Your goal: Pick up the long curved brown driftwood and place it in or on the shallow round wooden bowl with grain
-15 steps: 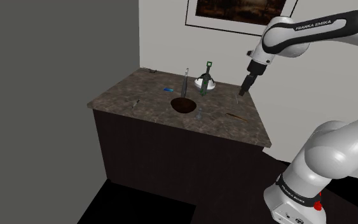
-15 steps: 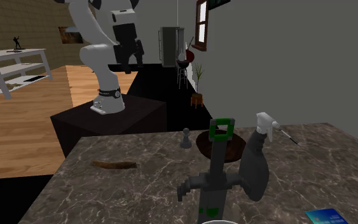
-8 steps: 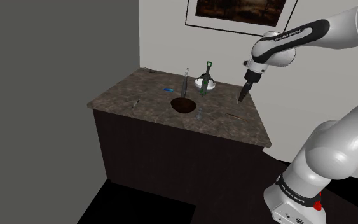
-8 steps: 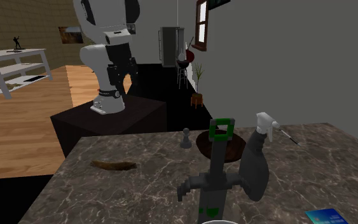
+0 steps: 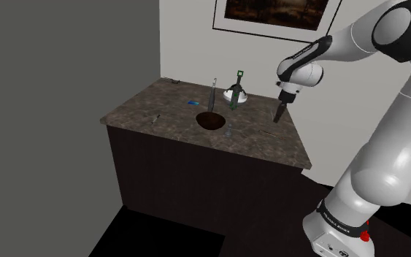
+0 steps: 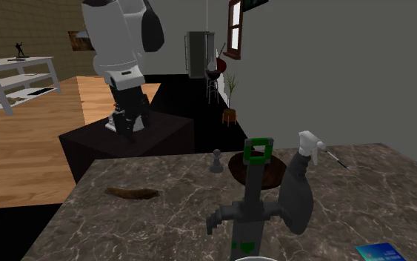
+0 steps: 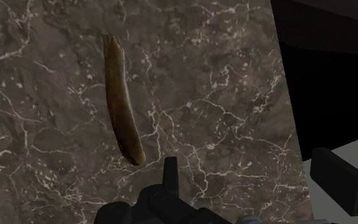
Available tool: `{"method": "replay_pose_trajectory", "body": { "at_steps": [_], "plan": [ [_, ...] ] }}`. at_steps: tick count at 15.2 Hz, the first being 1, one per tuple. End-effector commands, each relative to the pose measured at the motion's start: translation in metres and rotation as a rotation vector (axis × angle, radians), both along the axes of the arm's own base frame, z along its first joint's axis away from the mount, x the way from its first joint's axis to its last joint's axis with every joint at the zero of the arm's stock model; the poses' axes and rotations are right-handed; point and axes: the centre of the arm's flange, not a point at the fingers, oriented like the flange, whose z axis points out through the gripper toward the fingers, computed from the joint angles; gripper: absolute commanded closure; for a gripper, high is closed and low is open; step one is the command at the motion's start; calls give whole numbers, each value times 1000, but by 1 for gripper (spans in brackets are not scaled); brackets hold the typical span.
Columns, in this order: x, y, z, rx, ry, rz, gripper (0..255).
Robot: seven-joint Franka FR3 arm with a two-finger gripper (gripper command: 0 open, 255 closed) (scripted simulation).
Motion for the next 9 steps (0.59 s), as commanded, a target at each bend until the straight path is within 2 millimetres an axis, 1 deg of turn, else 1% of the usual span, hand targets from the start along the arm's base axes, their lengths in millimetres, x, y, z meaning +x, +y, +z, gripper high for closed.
{"method": "replay_pose_trajectory", "body": {
  "at_steps": [1, 7, 9],
  "plan": [
    [9, -17, -22, 1, 8, 21, 0],
    [30, -72, -78, 9, 34, 75, 0],
    [31, -73, -86, 9, 35, 77, 0]
  ]
}}
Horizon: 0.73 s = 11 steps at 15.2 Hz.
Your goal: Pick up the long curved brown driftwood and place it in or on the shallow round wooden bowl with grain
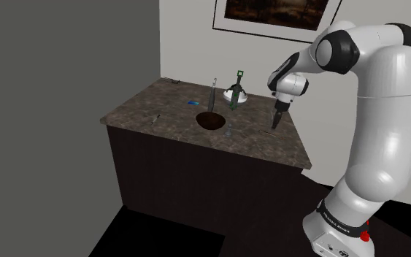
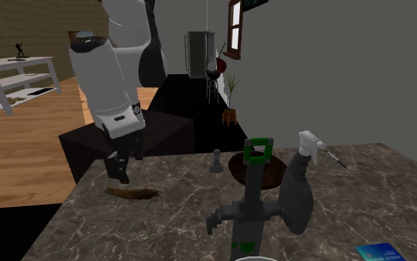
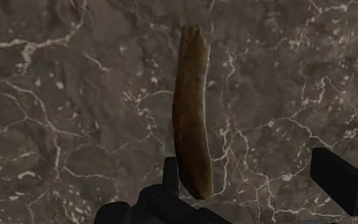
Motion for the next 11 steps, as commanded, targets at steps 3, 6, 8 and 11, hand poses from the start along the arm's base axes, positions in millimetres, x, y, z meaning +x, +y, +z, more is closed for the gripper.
{"method": "replay_pose_trajectory", "body": {
  "at_steps": [3, 6, 8, 11],
  "plan": [
    [1, -1, -22, 1, 1, 4, 0],
    [1, 2, -41, 1, 1, 4, 0],
    [1, 2, -41, 1, 1, 4, 0],
    [1, 2, -41, 1, 1, 4, 0]
  ]
}}
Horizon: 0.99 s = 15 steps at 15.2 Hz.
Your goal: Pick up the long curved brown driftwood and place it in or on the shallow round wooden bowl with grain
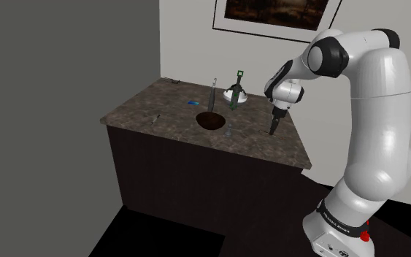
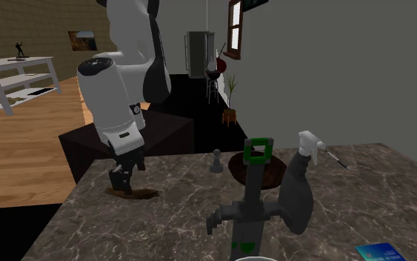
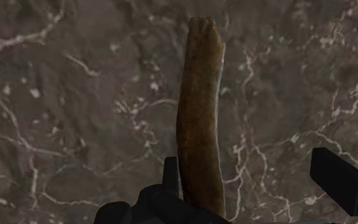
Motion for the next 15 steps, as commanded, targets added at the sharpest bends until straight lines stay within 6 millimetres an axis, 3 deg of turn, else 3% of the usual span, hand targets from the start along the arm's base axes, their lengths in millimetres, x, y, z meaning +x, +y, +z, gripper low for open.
{"method": "replay_pose_trajectory", "body": {
  "at_steps": [1, 3, 4, 13, 14, 15],
  "plan": [
    [0, 0, 0, 0, 0, 0, 0],
    [0, 0, 0, 0, 0, 0, 0],
    [0, 0, 0, 0, 0, 0, 255],
    [0, 0, 0, 0, 0, 0, 255],
    [0, 0, 0, 0, 0, 0, 0],
    [-10, -9, 3, -5, -7, -32, 0]
  ]
}}
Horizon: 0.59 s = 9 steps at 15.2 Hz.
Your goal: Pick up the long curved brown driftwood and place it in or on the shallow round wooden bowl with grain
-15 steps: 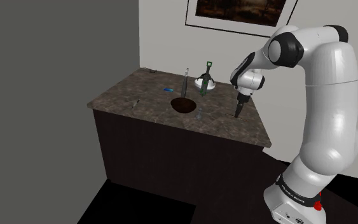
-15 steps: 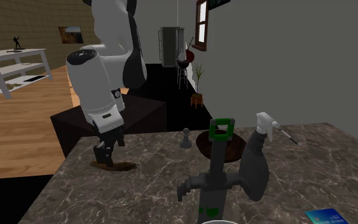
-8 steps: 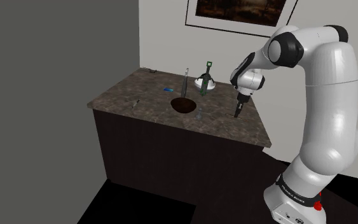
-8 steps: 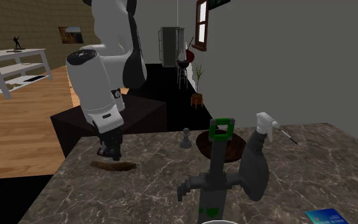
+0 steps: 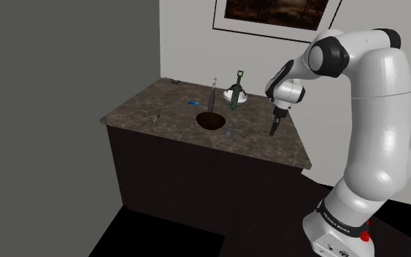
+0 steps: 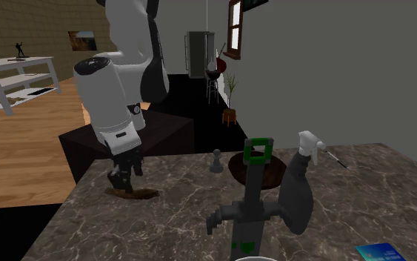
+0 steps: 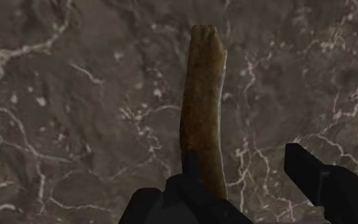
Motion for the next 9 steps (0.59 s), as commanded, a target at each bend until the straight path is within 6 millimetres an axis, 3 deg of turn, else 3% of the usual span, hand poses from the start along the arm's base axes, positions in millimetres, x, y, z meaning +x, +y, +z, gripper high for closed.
{"method": "replay_pose_trajectory", "body": {
  "at_steps": [1, 4, 9],
  "plan": [
    [-16, -14, 6, -8, -11, -49, 0],
    [-44, -33, 15, -20, -29, -128, 0],
    [-43, -30, -12, -20, -29, -128, 0]
  ]
}}
